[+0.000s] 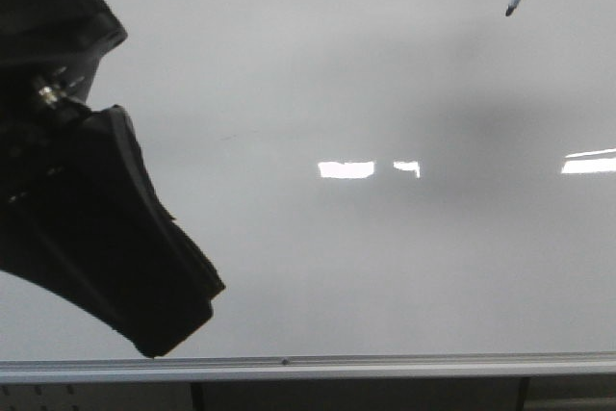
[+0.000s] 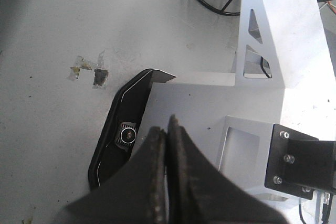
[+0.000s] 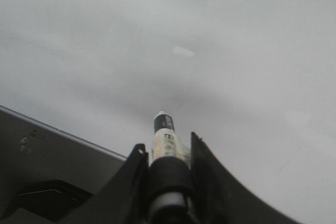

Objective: Write number 0 on whiteboard

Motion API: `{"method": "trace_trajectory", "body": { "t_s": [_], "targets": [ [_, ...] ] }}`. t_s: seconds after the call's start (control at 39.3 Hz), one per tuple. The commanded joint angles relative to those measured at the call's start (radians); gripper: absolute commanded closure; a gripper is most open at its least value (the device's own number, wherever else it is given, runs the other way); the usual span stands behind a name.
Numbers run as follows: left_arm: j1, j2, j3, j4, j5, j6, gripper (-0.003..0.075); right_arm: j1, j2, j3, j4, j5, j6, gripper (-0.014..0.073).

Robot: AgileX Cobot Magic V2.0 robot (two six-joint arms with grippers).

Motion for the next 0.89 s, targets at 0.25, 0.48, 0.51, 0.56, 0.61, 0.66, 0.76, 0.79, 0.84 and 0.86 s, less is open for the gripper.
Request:
{"method": "trace_trajectory", "body": {
  "t_s": [0.25,0.48,0.51,0.56,0.61,0.66,0.76,0.79,0.84,0.86],
  "targets": [
    [-0.004,-0.029,-0.031,-0.049,0.004,-0.006,0.0740,-0.002,0.234,-0.410,-0.018,0.113,0.005,0.0652],
    [-0.004,-0.029,-0.031,-0.049,0.004,-0.006,0.0740,-0.002,0.304,-0.475,-0.018,0.131,0.005,0.0652],
    [-0.004,-0.029,-0.031,-0.049,0.004,-0.006,0.0740,-0.002,0.307,-0.475,-0.018,0.130,0.005,0.0652],
    [-0.004,-0.029,-0.031,-0.049,0.004,-0.006,0.0740,-0.002,0.308,-0.475,-0.018,0.125,0.005,0.0652],
    [-0.004,-0.029,-0.031,-0.049,0.004,-0.006,0.0740,-0.002,0.308,-0.475,-0.018,0.119,0.005,0.0652],
    [-0.004,-0.029,-0.031,-0.049,0.002,-0.006,0.0740,-0.002,0.308,-0.475,-0.018,0.110,0.005,0.0652],
    [-0.004,-0.029,-0.031,-0.049,-0.008,-0.006,0.0740,-0.002,0.308,-0.475,-0.018,0.093,0.005,0.0652],
    [-0.004,-0.029,-0.031,-0.049,-0.010,-0.006,0.0740,-0.002,0.308,-0.475,-0.018,0.089,0.005,0.0652],
    [-0.004,-0.029,-0.031,-0.049,-0.014,-0.006,0.0740,-0.002,0.308,-0.475,-0.018,0.082,0.005,0.0652],
    [-0.004,-0.029,-0.031,-0.049,-0.014,-0.006,0.0740,-0.002,0.308,-0.475,-0.018,0.080,0.005,0.0652]
  ]
}}
